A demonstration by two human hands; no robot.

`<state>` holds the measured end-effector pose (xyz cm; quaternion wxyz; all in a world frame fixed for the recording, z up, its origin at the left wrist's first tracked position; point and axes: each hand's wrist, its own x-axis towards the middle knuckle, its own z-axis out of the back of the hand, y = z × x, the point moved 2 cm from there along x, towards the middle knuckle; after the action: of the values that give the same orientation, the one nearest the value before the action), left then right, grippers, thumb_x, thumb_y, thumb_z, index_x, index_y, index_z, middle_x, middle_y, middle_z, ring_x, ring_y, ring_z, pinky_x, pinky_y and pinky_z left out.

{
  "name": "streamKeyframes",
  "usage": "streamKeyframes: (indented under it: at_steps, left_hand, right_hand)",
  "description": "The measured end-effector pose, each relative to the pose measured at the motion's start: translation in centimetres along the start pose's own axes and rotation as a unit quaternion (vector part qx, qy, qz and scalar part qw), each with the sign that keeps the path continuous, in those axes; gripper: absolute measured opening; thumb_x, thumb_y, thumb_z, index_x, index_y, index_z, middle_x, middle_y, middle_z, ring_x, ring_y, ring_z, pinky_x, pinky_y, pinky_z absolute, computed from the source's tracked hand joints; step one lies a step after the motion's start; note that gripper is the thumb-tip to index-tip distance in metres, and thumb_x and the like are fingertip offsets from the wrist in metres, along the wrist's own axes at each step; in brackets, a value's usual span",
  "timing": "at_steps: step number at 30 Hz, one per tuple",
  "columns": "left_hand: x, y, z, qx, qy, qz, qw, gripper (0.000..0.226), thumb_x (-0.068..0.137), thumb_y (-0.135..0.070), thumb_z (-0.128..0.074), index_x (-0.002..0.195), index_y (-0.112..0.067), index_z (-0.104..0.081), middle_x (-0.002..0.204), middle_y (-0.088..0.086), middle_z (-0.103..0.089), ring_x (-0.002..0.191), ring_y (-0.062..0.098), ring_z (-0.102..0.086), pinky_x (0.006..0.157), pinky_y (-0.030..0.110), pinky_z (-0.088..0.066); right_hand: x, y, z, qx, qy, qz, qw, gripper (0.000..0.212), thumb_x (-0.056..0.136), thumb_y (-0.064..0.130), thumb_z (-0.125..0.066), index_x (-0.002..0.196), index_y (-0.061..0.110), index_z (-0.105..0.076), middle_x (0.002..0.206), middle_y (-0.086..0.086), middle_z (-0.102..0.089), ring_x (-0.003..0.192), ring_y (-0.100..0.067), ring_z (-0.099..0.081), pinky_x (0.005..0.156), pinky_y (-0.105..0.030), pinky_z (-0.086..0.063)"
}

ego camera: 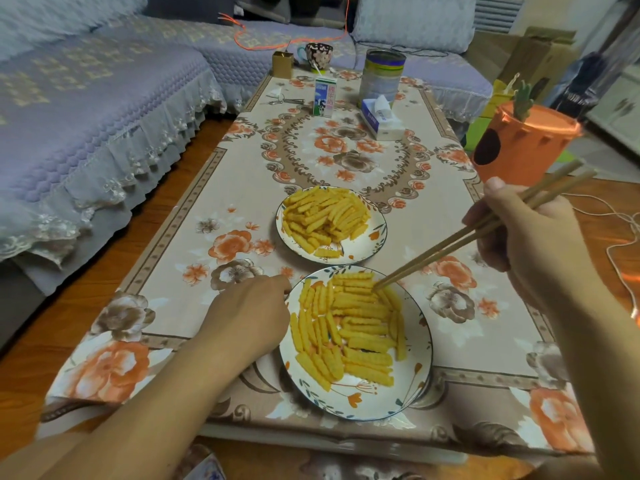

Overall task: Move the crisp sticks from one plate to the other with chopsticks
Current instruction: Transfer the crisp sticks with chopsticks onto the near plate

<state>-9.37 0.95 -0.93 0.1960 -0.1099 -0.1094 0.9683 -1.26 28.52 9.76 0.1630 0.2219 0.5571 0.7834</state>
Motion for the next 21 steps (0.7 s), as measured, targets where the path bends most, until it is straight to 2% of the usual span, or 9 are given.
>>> streamKeyframes:
  at_steps: [6,13,17,21]
  left_hand:
    - [0.0,0.0,-0.1,0.002,0.0,0.007,1.0,0.038,0.1,-0.02,-0.04,0.129,-0.032,-0.062,0.127,0.001,-0.066,0.108,0.029,-0.062,0.081,0.038,-0.054]
    - [0.2,0.2,-0.1,0.0,-0.003,0.01,1.0,0.04,0.1,-0.021,-0.043,0.136,-0.033,-0.058,0.134,0.0,-0.064,0.113,0.028,-0.061,0.074,0.033,-0.044]
    - [0.2,0.2,0.1,-0.001,0.001,0.008,1.0,0.042,0.101,-0.021,-0.043,0.139,-0.033,-0.056,0.136,0.001,-0.062,0.115,0.028,-0.059,0.074,0.033,-0.042]
    - [0.2,0.2,0.1,-0.004,0.0,0.004,1.0,0.039,0.101,-0.021,-0.042,0.134,-0.033,-0.059,0.132,0.001,-0.064,0.111,0.028,-0.06,0.074,0.034,-0.046]
  right_hand:
    - [0.5,-1.9,-4.3,-0.019,0.04,0.027,0.999,0.045,0.11,0.033,-0.04,0.093,0.004,-0.069,0.065,-0.015,-0.057,0.047,-0.012,-0.054,0.045,-0.023,-0.045]
    - [2.0,-3.4,-7.7,-0.048,0.074,0.03,0.996,0.05,0.11,0.038,-0.04,0.09,0.004,-0.07,0.062,-0.019,-0.06,0.048,-0.019,-0.056,0.047,-0.026,-0.044]
    - [1.6,-1.9,-6.7,-0.018,0.026,0.042,0.999,0.053,0.111,0.036,-0.037,0.085,0.002,-0.068,0.06,-0.022,-0.058,0.044,-0.017,-0.053,0.044,-0.026,-0.042]
    - [0.7,-0.4,-3.3,0.015,-0.012,0.042,0.999,0.056,0.111,0.038,-0.035,0.079,0.002,-0.065,0.054,-0.009,-0.055,0.041,-0.016,-0.05,0.04,-0.026,-0.042]
